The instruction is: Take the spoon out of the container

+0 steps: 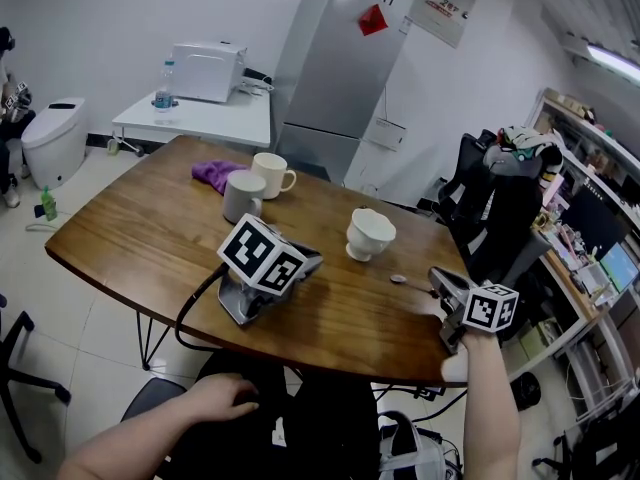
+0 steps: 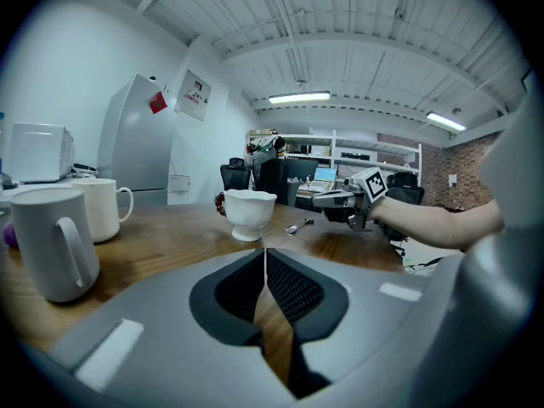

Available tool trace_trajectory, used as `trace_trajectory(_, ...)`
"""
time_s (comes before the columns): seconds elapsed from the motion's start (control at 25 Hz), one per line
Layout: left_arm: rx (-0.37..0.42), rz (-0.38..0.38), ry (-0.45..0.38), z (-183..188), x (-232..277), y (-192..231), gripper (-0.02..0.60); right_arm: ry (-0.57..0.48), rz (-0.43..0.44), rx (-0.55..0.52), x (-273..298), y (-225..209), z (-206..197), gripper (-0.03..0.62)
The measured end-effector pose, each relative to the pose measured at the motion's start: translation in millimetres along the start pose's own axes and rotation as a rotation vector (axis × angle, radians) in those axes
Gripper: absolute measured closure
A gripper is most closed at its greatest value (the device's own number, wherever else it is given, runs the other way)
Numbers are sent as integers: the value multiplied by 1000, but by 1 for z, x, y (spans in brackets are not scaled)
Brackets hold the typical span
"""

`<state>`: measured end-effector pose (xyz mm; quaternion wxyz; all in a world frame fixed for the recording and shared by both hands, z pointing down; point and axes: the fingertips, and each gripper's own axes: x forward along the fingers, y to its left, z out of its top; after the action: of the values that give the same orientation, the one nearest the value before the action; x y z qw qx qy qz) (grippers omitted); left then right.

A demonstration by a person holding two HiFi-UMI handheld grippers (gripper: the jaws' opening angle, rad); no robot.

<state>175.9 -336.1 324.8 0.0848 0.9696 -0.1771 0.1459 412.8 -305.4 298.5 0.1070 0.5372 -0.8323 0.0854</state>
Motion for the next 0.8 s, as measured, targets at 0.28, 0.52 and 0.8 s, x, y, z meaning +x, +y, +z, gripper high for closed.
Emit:
trace_trajectory(0.28,0,-2,-1,0,-1,0,569,-16,93,-19,19,48,-2,591)
trace_trajectory(0.52,1,0,-2,1,0,0,569,-23,149,3,24,72,-5,591)
trace_trajectory(0.8,1,-1,0,1,-1,0,569,-73,157,13,18,76,0,592)
